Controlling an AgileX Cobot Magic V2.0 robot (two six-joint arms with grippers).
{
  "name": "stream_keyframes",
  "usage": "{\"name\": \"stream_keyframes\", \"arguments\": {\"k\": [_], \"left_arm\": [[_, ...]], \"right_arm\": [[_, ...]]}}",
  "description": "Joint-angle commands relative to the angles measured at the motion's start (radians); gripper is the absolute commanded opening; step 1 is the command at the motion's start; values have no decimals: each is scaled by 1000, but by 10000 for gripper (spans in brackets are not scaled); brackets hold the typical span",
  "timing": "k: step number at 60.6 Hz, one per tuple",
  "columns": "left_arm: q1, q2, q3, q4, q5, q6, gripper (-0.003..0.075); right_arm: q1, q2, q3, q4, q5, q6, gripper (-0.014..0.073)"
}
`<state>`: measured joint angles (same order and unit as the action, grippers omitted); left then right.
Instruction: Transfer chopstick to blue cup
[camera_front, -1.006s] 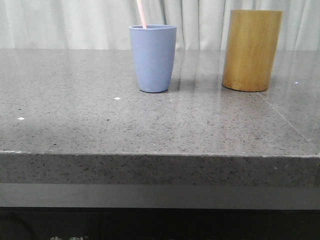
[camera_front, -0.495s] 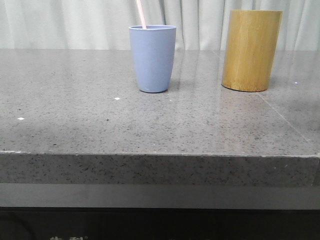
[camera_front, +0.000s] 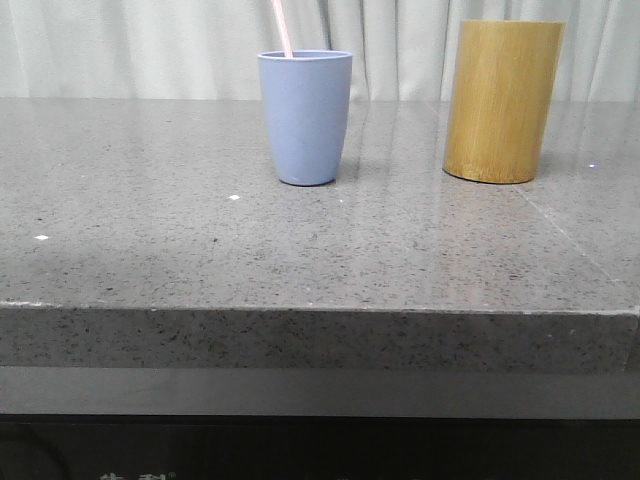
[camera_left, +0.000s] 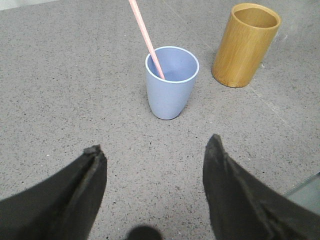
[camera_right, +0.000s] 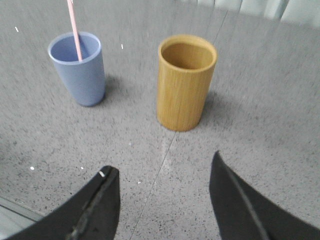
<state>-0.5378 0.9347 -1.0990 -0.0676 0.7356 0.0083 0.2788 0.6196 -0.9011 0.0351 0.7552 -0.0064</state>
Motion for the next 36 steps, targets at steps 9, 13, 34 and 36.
{"name": "stream_keyframes", "arguments": {"k": [9, 13, 34, 36], "left_arm": [[-6, -7, -26, -12, -75, -3, 390], [-6, -7, -26, -12, -75, -3, 333], [-6, -7, -26, -12, -75, -3, -19], [-6, -7, -26, -12, -75, -3, -19]], "right_arm": [[-8, -106, 24, 2, -94, -3, 367], [-8, -108, 24, 2, -95, -3, 286], [-8, -108, 24, 2, -95, -3, -73], [-8, -108, 24, 2, -95, -3, -69]]}}
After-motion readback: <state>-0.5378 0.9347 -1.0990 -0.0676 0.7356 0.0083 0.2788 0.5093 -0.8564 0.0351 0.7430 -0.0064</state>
